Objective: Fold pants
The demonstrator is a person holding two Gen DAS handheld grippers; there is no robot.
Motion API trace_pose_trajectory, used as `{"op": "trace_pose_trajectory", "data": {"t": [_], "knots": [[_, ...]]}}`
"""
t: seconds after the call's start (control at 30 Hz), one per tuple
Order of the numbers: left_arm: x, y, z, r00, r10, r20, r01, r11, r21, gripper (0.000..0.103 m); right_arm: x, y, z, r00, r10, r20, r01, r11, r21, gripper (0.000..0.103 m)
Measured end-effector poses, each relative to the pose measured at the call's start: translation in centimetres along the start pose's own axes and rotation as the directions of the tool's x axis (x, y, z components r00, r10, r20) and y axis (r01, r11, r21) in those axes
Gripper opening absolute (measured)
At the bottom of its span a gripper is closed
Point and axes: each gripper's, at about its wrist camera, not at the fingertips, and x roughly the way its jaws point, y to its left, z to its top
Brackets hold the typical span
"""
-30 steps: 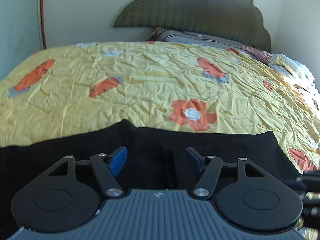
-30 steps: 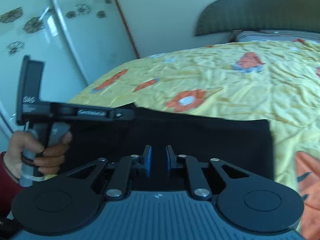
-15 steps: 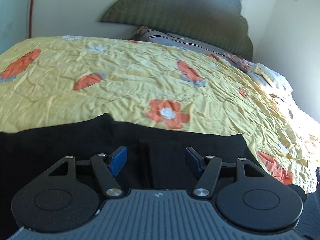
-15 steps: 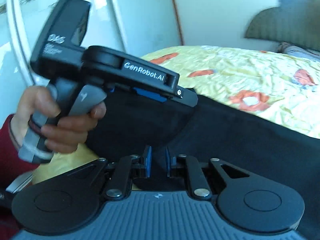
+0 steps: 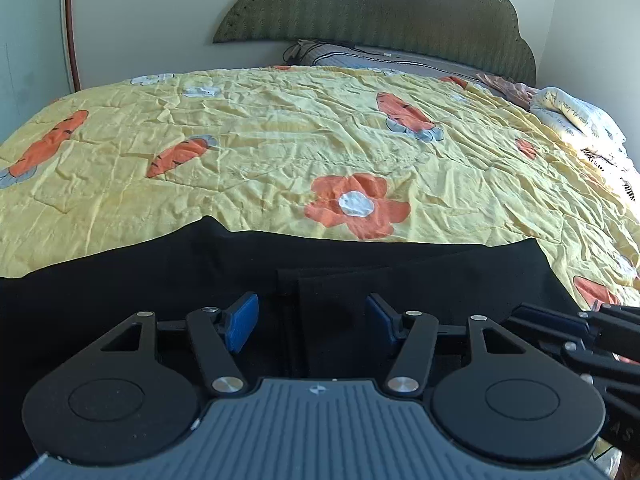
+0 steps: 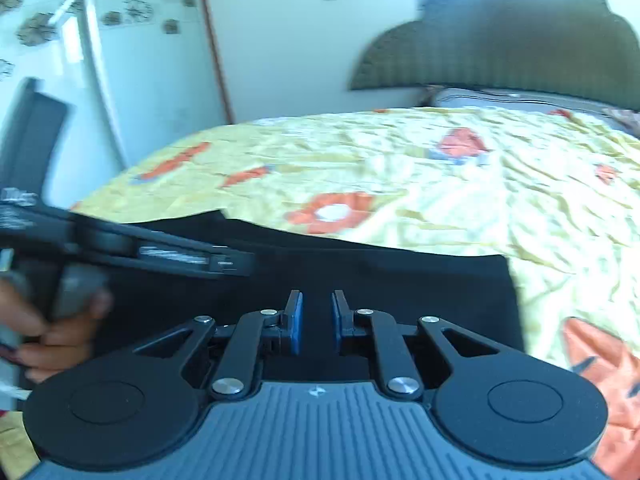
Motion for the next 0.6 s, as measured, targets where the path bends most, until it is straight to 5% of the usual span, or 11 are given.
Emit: {"op": "trace_pose_trajectory", "data": {"t": [0.2,0.33,0.6], "knots": [[-0.5,0.1,-1.0,0.998,0.070,0.005,-0.070,0.998,-0.002,0.071,1.0,-0.7,-1.8,0.997,-0.063,-0.034,0.062,0.998,-0.021,0.033],[-1.0,0.5,-1.8,0.995,0.098,0.005,-0.098,0.995,-0.015,0.080,1.0,-0.3,-2.4,0.998,-0.060,-0.037,0.058,0.996,-0.069,0.069],[-2.7,2.3,-3.2,0.986,0.164,0.019,-0.162,0.985,-0.058,0.082,1.3,0.3,-2.5,0.996,-0.088,-0.024,0.085,0.992,-0.093,0.075]]}}
